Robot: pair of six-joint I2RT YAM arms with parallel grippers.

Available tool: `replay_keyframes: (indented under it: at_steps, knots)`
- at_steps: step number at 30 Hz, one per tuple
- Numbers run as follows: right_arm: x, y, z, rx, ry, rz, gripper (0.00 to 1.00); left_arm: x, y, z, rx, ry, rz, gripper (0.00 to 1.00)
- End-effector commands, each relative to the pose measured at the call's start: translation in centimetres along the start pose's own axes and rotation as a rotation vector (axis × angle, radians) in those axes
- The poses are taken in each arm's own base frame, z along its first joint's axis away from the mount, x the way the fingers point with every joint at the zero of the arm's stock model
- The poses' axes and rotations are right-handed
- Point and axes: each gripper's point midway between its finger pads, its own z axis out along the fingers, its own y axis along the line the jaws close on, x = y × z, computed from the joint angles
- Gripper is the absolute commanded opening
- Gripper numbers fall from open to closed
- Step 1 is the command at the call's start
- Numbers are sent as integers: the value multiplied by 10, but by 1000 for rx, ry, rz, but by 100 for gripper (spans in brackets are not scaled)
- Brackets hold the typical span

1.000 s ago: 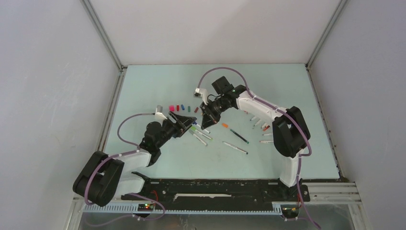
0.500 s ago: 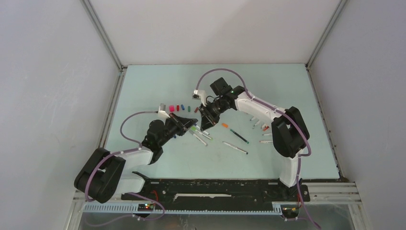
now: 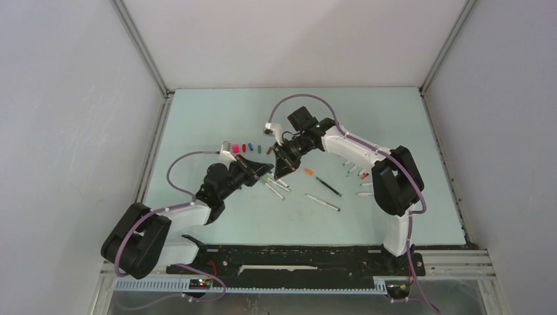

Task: Open the pen caps

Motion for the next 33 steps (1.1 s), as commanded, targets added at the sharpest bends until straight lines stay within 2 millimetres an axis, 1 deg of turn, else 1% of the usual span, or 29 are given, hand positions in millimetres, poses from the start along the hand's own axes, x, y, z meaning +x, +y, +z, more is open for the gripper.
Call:
replay_keyframes:
  at_steps: [1,2,5,7,8,10,12,14,16,17,18,19,20,23,24,25,27,31,33]
  knots:
    - [9,9,8,-44,25,-3,0,-51,-61,5,158,-146,39,0]
    - [12,10,6,-42,29,-9,0,-62,-62,2,161,-178,38,0]
    - [26,13,-1,-49,46,-3,0,-101,-58,-12,126,-291,53,0]
    - [45,17,-3,-64,72,15,0,-127,-55,-23,86,-379,84,0]
    - [54,20,-3,-78,90,29,0,-138,-58,-29,81,-416,106,0]
    - [71,26,-3,-97,122,47,0,-153,-58,-33,65,-460,123,0]
    - [82,29,-4,-100,141,58,0,-158,-58,-33,57,-469,130,0]
    - [89,28,-7,-87,150,68,0,-157,-57,-32,61,-455,125,0]
    - [97,19,-12,-26,167,65,0,-149,-48,-31,32,-421,114,0]
    - [106,10,-14,33,193,59,0,-143,-38,-32,-11,-396,110,0]
    - [113,0,-16,104,212,36,0,-136,-23,-34,-76,-369,105,0]
    - [125,-13,-17,179,242,17,0,-125,-1,-39,-173,-333,99,0]
    - [135,-25,-20,258,277,2,0,-118,19,-47,-264,-316,96,0]
    - [149,-39,-24,341,319,-9,0,-101,74,-81,-527,-307,94,0]
    - [153,-44,-24,368,335,-15,0,-97,89,-92,-590,-312,98,0]
    - [156,-46,-22,382,354,-23,0,-92,98,-99,-627,-309,100,0]
    - [160,-48,-19,396,377,-26,2,-82,115,-107,-668,-297,95,0]
    - [163,-51,-18,416,393,-28,8,-66,144,-114,-749,-252,74,0]
    - [163,-52,-18,422,395,-29,11,-64,153,-115,-777,-246,69,1]
